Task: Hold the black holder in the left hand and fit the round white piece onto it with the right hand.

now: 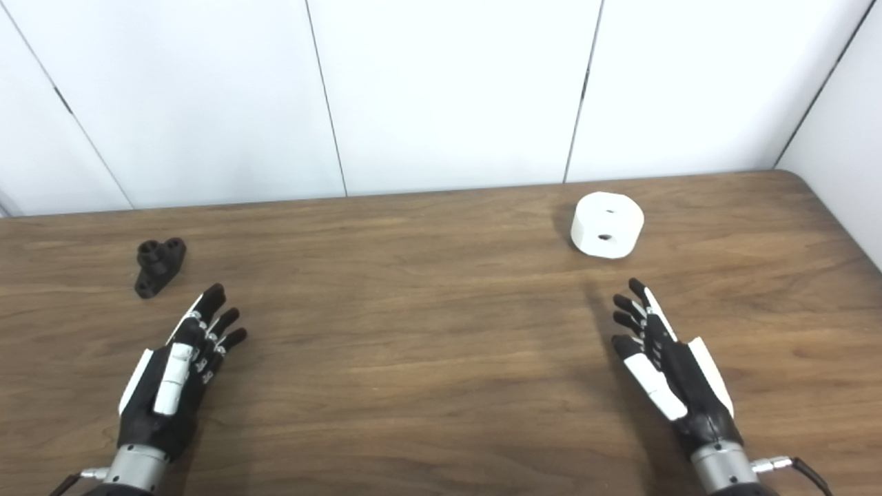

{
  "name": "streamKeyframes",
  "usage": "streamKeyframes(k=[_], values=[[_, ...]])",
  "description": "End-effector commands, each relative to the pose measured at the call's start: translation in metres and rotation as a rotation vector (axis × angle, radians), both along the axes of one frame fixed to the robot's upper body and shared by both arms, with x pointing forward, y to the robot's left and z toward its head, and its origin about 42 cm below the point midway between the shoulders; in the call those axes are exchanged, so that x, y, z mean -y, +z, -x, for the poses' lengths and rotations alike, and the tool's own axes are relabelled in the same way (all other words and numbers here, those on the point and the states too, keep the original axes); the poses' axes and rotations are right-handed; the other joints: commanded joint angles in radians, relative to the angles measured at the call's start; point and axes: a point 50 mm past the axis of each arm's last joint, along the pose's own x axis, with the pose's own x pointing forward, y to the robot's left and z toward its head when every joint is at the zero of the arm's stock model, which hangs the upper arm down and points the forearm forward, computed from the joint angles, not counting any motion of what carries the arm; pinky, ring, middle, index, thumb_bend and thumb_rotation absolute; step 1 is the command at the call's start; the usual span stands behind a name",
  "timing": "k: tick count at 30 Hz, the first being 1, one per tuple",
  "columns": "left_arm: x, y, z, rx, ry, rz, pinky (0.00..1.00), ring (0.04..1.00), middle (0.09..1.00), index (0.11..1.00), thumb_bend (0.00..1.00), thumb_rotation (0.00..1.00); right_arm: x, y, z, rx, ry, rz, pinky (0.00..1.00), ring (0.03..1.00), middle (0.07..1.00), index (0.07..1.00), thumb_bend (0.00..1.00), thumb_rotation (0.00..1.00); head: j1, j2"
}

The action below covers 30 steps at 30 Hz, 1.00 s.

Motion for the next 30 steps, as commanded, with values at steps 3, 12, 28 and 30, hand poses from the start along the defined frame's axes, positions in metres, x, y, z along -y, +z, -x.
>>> streamKeyframes(k=[3,12,28,30], values=[[-0.001,0.010,-0.004,0.041,-0.006,-0.017,0.88,0.953,1.000,0.970,0.82,0.77,-0.003,-0.001,0.001,-0.008,0.020,-0.014,0.78,0.900,0.927,0.986,0.71,0.90,0.001,0.000],[-0.002,0.009,-0.005,0.042,-0.014,-0.005,0.91,0.960,1.000,0.974,0.83,0.77,-0.003,-0.001,0.001,-0.008,0.019,-0.011,0.78,0.898,0.924,0.985,0.71,0.90,0.004,0.002],[-0.024,0.037,-0.007,0.172,-0.016,-0.193,0.69,0.833,0.871,0.823,0.81,0.65,-0.009,-0.013,-0.003,-0.003,0.030,-0.017,0.77,0.902,0.928,0.995,0.70,0.93,0.186,-0.110],[-0.027,0.057,-0.008,0.229,0.005,-0.305,0.60,0.773,0.829,0.791,0.82,0.69,-0.010,-0.015,-0.005,-0.006,0.031,-0.038,0.81,0.919,0.936,0.996,0.70,0.92,0.228,-0.142]])
